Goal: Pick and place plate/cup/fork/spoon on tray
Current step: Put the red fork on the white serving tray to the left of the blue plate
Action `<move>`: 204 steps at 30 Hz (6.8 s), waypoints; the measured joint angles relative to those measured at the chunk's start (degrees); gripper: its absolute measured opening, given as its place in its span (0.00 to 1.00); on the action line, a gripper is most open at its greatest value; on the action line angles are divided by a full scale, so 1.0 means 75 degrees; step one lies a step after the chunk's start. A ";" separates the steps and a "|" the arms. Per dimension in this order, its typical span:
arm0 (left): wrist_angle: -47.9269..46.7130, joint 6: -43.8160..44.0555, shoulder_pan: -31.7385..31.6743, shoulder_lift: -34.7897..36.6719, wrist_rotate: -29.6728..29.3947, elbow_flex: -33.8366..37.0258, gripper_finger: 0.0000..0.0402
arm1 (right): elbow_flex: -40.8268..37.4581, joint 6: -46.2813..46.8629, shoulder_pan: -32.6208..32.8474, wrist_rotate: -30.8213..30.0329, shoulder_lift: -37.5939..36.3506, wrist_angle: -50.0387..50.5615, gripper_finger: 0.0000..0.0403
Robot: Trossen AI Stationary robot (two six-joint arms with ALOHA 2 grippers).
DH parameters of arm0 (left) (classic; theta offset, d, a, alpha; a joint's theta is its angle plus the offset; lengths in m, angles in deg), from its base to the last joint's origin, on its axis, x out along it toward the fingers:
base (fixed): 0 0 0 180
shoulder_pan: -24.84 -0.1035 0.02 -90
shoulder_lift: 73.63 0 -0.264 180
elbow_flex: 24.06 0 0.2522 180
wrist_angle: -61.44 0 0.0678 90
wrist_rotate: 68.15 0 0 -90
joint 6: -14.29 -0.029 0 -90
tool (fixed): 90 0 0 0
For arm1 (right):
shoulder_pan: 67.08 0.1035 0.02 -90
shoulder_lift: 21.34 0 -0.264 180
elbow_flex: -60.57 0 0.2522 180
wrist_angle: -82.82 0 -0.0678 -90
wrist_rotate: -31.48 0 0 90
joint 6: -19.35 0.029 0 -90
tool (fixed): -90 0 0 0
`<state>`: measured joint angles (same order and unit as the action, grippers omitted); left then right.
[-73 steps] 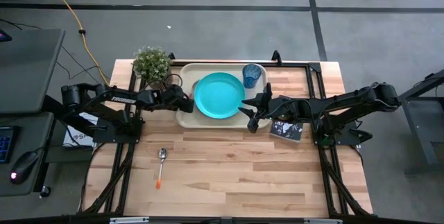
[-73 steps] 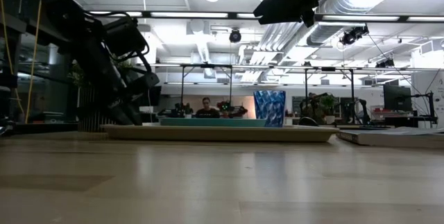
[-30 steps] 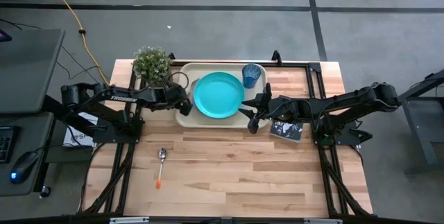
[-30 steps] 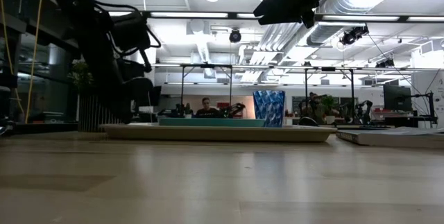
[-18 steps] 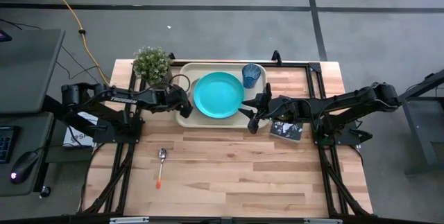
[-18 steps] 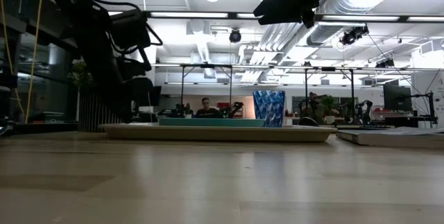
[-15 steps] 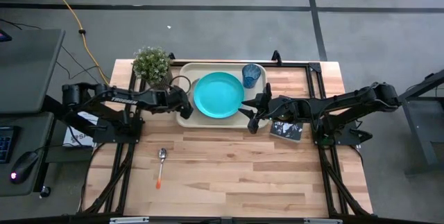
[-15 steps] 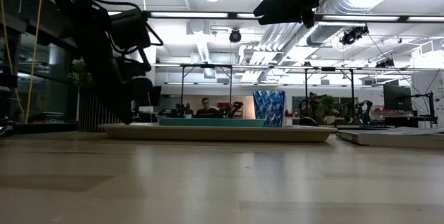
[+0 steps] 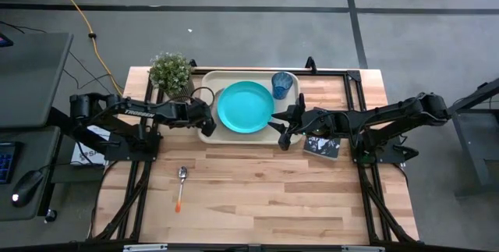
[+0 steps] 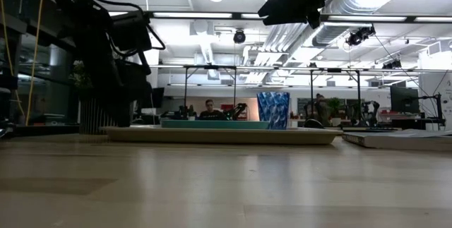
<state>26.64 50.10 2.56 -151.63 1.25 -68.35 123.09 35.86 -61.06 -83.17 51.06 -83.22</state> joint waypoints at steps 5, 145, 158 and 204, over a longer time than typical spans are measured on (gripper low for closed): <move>-0.0013 0.0007 0.0000 0.0000 0.0178 0.0000 0.00 | 0.0000 -0.0002 0.0001 0.0001 0.0000 -0.0003 0.35; 0.2402 -0.1274 0.1513 -0.0612 -0.1307 0.0161 0.00 | 0.0000 -0.0064 0.0001 0.0163 0.0003 0.0189 0.35; 0.0872 -0.0115 0.3444 -0.0772 -0.2843 -0.0950 0.34 | 0.0000 0.0003 0.0002 0.0163 0.0003 0.0184 0.35; -0.1252 0.1780 0.1766 -0.3008 -0.3102 -0.2250 0.08 | 0.0000 0.0058 0.0002 0.0201 0.0003 0.0283 0.35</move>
<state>17.25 63.45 15.80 -174.18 -22.01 -85.22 123.09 36.30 -61.04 -81.66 51.09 -81.10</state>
